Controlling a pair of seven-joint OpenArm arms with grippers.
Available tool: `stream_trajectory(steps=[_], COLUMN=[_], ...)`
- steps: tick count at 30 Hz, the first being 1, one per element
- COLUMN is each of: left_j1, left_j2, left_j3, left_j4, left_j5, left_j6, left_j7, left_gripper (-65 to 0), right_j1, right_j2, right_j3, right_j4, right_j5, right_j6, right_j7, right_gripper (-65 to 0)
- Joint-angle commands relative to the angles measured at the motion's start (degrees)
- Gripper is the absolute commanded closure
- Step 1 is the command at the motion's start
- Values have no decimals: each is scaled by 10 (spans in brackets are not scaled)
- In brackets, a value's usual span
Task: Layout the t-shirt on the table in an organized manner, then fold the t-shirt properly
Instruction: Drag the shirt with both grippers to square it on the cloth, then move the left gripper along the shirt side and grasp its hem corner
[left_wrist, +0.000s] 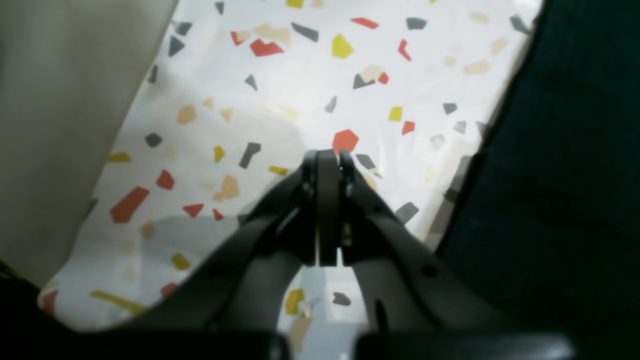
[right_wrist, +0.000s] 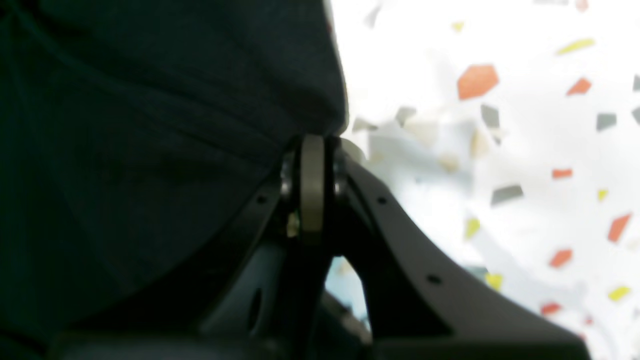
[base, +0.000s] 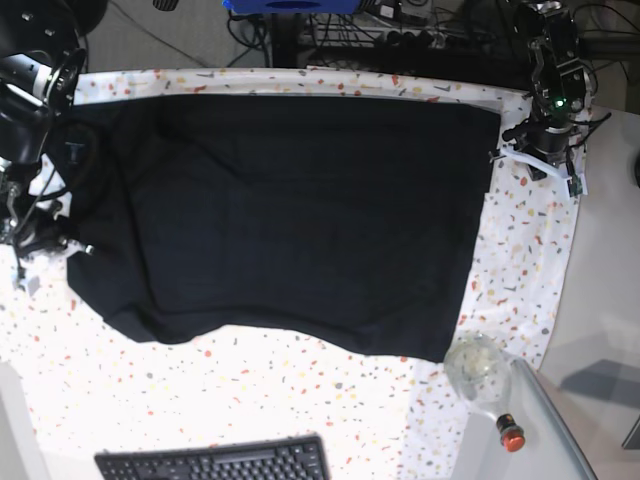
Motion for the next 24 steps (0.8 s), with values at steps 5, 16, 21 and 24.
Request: stream_trajectory(steps=[5,16,21,24], left_j1=[-42,-278,-373,-407], left_j2=[-9,-41,-22,-13], left_j3=[0,145,150,150], left_j4=[9,-163,-299,-389], left_j5=[-1,-7,-6,-1], left_j6=[-2,-3,-2,-2], left_j7=[8,72,32,-35], left_gripper=[0,-89,-400,-525], right_j1=[5,3,3,-4], right_j2=[9,9,9,10], right_j3=[-3,-4,-19,-45], right_j4=[106,264,282,282], right_j5=[7,6,5,5], right_j6=[4,9,10,10], right_j7=[-27,-104,-113,-109], right_gripper=[0,0,0,0])
